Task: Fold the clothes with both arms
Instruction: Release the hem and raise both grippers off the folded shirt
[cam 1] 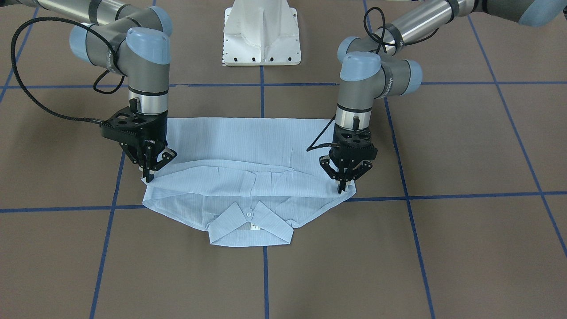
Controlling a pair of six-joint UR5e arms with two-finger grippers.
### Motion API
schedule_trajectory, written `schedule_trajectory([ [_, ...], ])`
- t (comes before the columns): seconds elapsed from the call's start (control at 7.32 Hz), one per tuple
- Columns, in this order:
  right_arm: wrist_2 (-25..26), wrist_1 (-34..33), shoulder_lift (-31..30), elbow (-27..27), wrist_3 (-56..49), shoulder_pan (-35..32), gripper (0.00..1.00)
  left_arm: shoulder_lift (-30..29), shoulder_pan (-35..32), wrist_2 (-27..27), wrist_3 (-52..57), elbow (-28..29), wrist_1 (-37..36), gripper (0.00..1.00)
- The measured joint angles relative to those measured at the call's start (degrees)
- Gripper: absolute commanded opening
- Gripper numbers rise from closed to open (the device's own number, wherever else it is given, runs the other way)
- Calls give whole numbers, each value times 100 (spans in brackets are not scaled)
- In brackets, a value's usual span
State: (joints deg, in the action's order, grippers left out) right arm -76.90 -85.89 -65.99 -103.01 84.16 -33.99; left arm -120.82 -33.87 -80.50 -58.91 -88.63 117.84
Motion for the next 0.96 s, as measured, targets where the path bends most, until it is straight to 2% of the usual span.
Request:
schedule_trajectory([
  [0.14,-38,19,1,30,-92,-45,0,-2,-33,-6,119,27,42,0],
  [0.27,-80,25,1,53,-139,-85,18,-1,-53,-20,209,28,57,0],
  [0.41,-130,29,5,86,-158,-117,99,5,-67,-30,298,18,61,4],
  [0.55,-150,34,14,128,-167,-129,100,15,-72,-36,348,10,66,97],
  [0.82,-274,39,81,163,-241,-203,100,111,-110,-107,645,-4,404,100],
  [0.96,-538,45,119,133,-395,-309,100,176,-167,-395,904,-35,721,100],
])
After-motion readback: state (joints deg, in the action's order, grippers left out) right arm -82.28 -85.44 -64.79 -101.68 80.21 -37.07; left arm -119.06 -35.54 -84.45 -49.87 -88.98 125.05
